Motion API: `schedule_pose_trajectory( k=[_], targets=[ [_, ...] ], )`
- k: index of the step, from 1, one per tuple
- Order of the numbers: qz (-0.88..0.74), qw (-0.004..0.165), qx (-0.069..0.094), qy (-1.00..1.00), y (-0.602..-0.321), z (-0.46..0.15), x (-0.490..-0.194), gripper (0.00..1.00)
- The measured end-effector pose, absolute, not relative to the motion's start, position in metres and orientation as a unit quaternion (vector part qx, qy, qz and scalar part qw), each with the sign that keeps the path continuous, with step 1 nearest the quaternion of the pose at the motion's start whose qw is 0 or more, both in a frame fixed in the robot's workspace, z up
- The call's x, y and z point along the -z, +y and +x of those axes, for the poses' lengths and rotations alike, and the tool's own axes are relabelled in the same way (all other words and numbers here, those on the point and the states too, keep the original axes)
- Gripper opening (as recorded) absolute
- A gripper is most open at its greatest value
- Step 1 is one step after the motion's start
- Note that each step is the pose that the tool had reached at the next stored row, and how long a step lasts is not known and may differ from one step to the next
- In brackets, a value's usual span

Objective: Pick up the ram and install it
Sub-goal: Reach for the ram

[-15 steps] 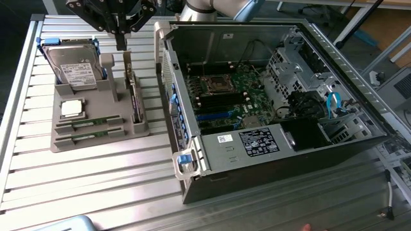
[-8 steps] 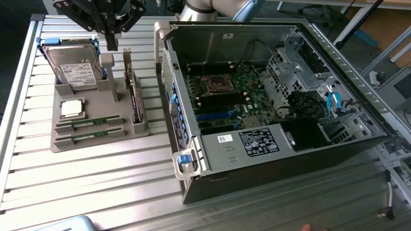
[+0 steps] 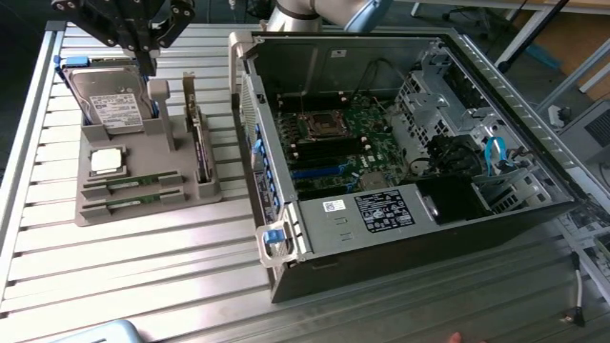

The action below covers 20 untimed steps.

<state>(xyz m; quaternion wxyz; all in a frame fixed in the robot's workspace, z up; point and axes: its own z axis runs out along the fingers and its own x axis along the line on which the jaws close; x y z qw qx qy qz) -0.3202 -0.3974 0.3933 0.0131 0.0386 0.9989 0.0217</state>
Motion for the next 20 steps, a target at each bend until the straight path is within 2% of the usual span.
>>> schedule_pose_trajectory(
  k=[20],
  targets=[
    [0.039, 0.013, -0.022, 0.999, -0.397, -0.361, -0.393, 0.1]
  ],
)
